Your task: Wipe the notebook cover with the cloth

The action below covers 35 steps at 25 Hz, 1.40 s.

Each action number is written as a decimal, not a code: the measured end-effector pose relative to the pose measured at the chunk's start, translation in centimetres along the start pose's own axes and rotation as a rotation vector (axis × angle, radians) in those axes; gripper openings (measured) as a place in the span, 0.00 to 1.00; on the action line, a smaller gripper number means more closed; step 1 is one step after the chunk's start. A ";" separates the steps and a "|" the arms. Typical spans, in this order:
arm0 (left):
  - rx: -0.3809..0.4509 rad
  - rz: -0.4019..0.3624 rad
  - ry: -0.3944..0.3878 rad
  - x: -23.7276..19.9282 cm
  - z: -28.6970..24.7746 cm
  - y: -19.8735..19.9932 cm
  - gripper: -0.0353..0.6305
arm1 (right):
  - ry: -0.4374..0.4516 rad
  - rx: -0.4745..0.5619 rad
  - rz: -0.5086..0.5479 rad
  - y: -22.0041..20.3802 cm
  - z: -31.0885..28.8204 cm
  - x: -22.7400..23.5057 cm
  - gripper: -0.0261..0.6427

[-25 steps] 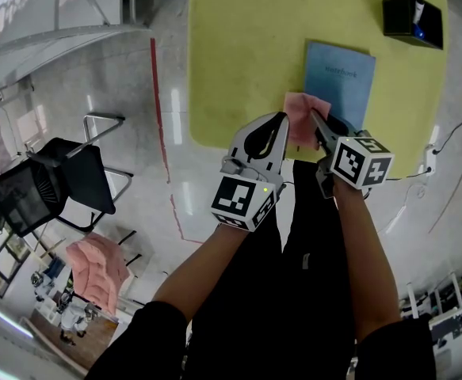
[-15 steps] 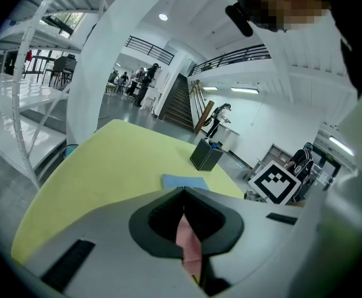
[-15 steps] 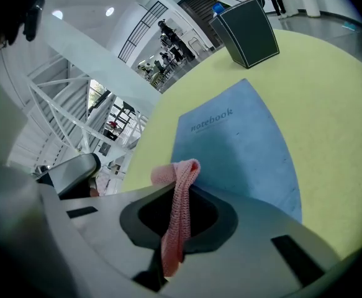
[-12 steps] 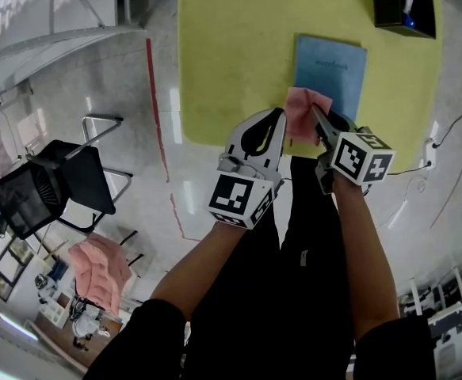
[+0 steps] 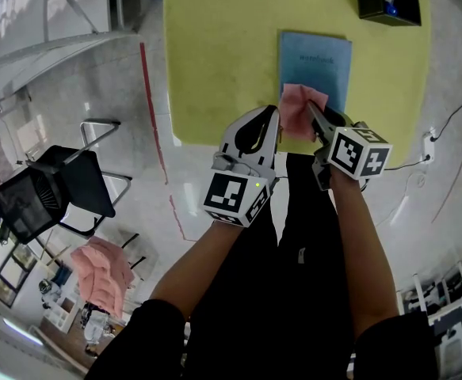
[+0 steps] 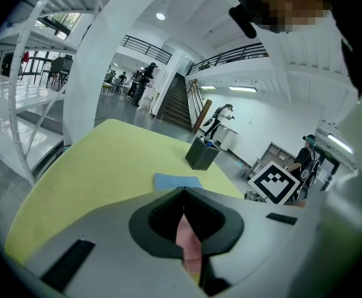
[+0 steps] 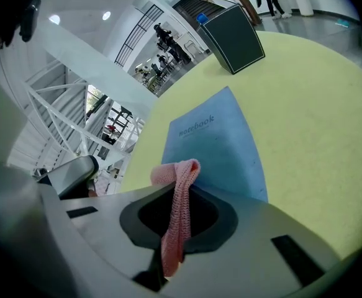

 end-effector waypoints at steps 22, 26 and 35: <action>-0.011 -0.023 -0.017 3.8 -3.3 0.6 0.08 | -0.032 -0.028 0.057 1.3 2.4 2.6 0.10; -0.013 -0.025 -0.017 4.4 -3.9 0.6 0.08 | -0.036 -0.027 0.068 1.3 2.8 3.1 0.10; -0.015 -0.031 -0.043 6.0 -5.0 0.7 0.08 | -0.031 -0.031 0.078 1.5 3.6 3.8 0.10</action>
Point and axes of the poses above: the fingertips, and each gripper's own axes: z backward along the fingers, x to its right, y out of its top, the point moved 6 cm from there along z, backward along the fingers, and after that the axes turned 1 degree about -y, right-handed, at the moved point
